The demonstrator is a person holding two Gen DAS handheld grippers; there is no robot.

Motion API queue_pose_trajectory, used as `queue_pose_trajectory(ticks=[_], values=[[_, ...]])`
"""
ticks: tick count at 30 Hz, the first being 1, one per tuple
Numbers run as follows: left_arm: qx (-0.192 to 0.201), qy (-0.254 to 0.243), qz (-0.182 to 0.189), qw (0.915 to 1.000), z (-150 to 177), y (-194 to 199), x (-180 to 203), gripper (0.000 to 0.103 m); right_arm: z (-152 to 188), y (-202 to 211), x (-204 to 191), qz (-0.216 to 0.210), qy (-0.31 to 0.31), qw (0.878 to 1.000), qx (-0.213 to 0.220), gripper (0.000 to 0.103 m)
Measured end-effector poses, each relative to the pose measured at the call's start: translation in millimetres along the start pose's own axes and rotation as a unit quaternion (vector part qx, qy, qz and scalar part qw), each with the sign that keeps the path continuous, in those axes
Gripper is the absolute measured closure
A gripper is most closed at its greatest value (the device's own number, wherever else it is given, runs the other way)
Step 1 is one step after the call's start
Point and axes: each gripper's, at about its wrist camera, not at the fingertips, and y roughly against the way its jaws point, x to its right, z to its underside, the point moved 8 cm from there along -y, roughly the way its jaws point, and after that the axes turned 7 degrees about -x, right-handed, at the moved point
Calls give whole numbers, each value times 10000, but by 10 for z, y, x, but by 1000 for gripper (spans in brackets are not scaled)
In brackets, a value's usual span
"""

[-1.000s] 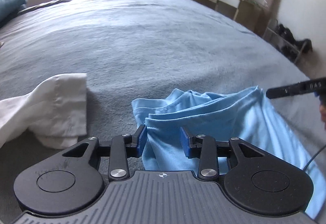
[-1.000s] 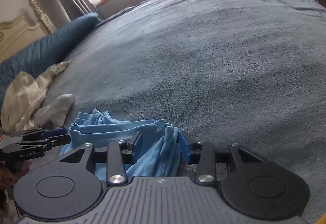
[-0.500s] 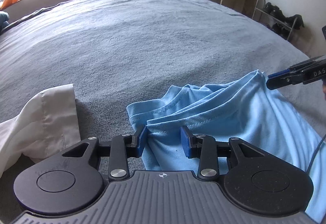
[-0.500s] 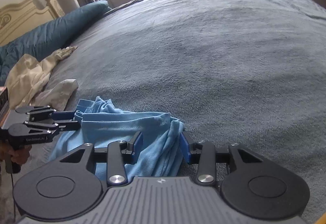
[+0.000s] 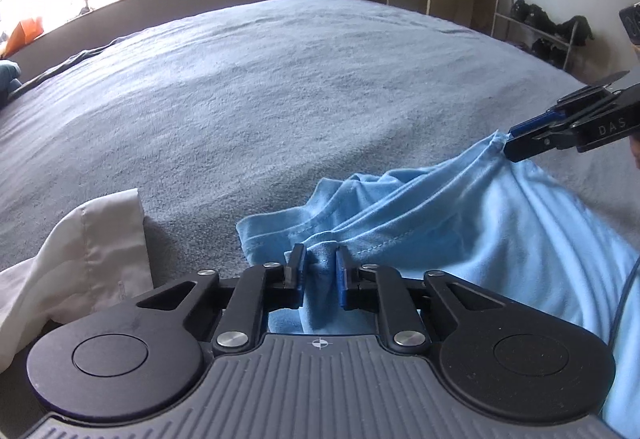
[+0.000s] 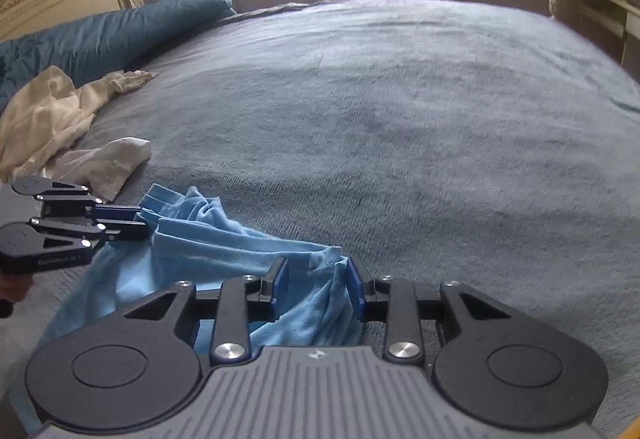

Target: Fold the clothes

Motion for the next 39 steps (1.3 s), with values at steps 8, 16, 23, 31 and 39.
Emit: queue_pose_trajectory(ticks=[8,16,23,31,39], values=[[281,78,-354,9989,-52,90,17,100,37,-40,-126,270,492,9984,9,95],[509,137,-453,9976,-211,231,-84,100,-44,94,-147,459,551,9969,308,96],[510,289,-599,9965,-247,208,-257,100,-180,47,-179,478,517,9962,510,96],[107,354,-696,9969,-82,-119,-283,98,-152,-231,-73,448,221,9981,367,95],[-52,1095,-508,9927,-115,-69,-424,67,-57,-119,295,190,-1117,9926,444,75]])
